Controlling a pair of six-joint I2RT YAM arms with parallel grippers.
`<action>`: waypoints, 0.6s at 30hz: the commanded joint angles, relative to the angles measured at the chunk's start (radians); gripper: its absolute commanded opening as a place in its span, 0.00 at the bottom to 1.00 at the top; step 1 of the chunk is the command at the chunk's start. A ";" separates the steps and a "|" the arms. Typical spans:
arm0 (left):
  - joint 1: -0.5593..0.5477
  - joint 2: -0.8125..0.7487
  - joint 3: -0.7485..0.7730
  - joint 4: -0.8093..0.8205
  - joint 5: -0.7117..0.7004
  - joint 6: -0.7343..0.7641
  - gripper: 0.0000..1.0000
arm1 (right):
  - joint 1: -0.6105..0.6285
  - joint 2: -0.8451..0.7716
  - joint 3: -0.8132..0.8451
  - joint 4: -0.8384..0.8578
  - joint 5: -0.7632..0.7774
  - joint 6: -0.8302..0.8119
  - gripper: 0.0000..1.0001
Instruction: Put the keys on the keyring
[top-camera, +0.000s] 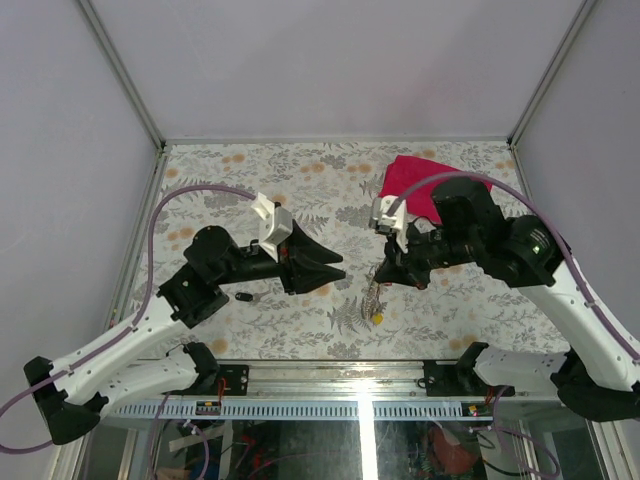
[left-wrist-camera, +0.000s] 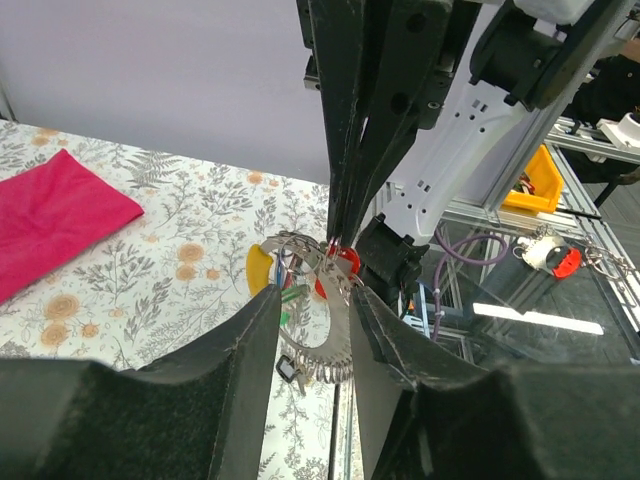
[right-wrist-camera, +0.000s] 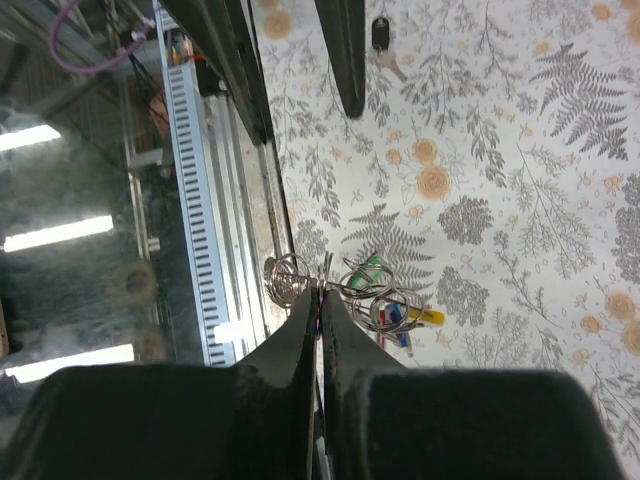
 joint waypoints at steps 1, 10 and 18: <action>-0.015 0.028 -0.017 0.084 0.010 0.006 0.35 | 0.095 0.087 0.138 -0.151 0.177 0.018 0.00; -0.021 0.031 -0.052 0.154 0.067 0.010 0.36 | 0.226 0.231 0.318 -0.260 0.288 0.034 0.00; -0.035 0.069 -0.039 0.158 0.167 0.022 0.36 | 0.273 0.265 0.370 -0.261 0.284 0.036 0.00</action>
